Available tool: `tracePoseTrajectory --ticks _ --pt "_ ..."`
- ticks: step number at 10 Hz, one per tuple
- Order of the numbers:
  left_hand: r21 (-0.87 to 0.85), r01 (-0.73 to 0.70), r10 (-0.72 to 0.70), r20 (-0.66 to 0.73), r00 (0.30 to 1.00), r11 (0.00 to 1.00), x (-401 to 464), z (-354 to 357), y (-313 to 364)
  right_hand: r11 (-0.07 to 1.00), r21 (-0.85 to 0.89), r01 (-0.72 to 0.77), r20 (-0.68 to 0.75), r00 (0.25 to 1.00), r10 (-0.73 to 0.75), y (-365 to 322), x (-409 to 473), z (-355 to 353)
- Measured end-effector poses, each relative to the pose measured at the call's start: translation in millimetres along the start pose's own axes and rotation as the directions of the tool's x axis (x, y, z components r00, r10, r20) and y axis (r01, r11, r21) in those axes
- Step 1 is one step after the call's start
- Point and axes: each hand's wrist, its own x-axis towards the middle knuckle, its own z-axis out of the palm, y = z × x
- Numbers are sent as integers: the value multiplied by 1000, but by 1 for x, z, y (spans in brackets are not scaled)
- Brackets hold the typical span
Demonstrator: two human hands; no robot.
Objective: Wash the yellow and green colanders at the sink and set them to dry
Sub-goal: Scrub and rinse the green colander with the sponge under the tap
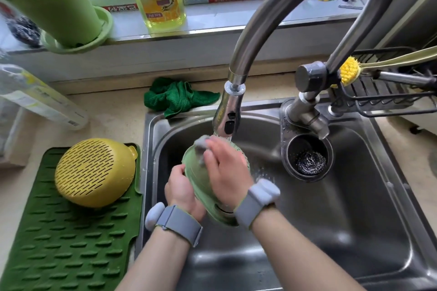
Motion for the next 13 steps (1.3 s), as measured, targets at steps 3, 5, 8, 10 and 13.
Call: tracePoseTrajectory --ticks 3,5,8,10,13 --pt "-11 135 -135 53 990 991 24 -5 -4 1000 10 -25 -86 996 25 -7 -10 5" --pt "79 -95 84 133 988 992 17 -3 5 903 146 -404 -49 909 415 27 16 -27" --pt "219 -132 105 133 986 967 11 -5 -8 974 115 -197 142 973 180 4 25 -24" --pt "135 -121 111 75 991 984 25 -9 -2 1000 14 7 -16 1000 -7 9 -6 6" --pt "152 -175 163 89 983 973 14 -3 5 934 179 -309 -63 944 324 22 16 -21"
